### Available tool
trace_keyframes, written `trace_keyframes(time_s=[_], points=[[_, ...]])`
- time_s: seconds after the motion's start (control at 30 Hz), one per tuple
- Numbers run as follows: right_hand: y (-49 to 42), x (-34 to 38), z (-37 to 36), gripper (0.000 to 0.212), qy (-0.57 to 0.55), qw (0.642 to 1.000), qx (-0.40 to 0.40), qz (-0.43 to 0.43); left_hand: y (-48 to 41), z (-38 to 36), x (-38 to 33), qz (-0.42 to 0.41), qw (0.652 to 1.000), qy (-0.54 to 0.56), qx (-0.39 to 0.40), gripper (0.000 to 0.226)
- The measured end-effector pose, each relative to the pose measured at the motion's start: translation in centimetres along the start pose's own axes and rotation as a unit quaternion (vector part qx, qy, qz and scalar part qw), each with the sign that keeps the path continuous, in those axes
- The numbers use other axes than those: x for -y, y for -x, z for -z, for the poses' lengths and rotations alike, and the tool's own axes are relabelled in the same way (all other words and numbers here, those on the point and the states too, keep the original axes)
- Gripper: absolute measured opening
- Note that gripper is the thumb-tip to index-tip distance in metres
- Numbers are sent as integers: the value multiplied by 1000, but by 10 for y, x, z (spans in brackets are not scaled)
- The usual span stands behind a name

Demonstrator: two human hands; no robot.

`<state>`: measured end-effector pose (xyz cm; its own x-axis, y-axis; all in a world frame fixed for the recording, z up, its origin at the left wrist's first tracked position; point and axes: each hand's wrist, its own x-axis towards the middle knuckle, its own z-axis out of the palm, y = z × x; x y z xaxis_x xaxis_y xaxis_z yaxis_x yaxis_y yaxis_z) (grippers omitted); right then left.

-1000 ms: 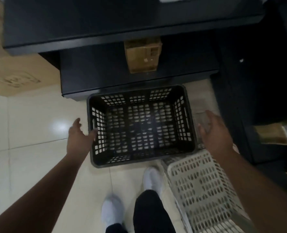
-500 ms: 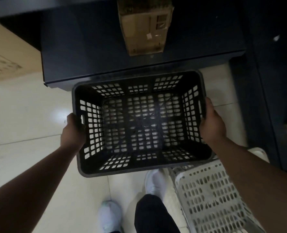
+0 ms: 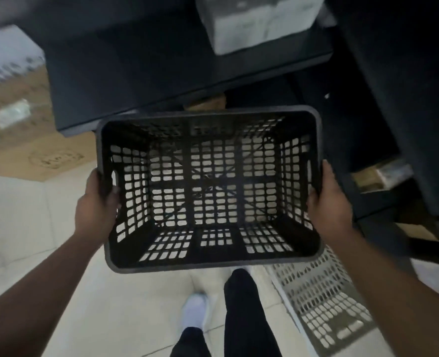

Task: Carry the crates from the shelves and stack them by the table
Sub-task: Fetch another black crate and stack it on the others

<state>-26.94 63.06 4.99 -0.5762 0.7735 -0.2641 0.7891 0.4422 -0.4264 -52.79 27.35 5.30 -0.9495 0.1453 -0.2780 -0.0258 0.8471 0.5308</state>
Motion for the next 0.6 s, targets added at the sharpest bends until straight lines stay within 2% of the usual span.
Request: trace_keyframes(time_s=[0.13,0.23,0.33,0.47,0.6], points=[[76,17,79,71,-67,996,-60,6,40,79,-54,-86,996,4,-34,39],[136,17,131,67,-98,989,-103,-28,69,125,-84,-144,989,1,-18,25],[202,0,181,67,-109,982,-146,-56,108,153,-126,-193,981,-7,6,24],[302,-51,238,67,-118,965,-189,-141,181,155,-190,-258,965,-8,51,32],[432,-127,286,67,-137,933,-238,-233,284,126,-250,-338,934,0,119,43]])
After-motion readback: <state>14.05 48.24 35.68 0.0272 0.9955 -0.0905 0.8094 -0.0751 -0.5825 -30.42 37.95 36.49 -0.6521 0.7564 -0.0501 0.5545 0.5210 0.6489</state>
